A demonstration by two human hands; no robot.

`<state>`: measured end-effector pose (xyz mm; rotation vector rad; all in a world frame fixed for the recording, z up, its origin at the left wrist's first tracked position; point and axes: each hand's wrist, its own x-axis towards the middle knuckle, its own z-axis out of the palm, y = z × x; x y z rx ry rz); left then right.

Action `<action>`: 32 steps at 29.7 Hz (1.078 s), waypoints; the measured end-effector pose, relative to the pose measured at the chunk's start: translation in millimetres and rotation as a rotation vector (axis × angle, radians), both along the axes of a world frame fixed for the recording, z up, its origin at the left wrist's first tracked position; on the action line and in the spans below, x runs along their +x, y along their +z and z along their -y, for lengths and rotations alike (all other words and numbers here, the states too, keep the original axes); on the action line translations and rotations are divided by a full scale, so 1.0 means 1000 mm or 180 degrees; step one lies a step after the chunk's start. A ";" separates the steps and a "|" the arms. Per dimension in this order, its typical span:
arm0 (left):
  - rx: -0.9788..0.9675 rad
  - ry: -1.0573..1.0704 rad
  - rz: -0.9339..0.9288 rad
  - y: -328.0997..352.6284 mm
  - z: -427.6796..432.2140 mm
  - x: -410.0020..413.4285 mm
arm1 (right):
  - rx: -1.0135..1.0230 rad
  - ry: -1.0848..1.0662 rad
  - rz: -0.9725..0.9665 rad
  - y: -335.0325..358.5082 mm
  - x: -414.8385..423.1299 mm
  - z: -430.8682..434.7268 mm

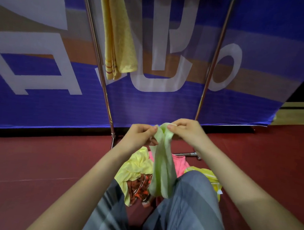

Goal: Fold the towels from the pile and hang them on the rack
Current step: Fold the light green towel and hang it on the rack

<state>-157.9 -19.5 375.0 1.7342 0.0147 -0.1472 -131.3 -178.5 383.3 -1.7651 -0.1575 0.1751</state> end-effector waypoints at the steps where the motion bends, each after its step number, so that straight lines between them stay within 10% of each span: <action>1: -0.0016 -0.0011 0.0004 0.000 0.002 -0.001 | 0.0068 0.0095 -0.0043 -0.004 -0.004 -0.005; 21: 0.1033 -0.0464 0.0388 0.000 -0.020 -0.024 | -0.0033 0.1288 -0.0149 -0.015 -0.025 -0.009; 32: 0.1087 -0.1004 0.0610 0.015 -0.022 -0.033 | -0.0929 0.1154 0.0920 -0.006 -0.020 0.000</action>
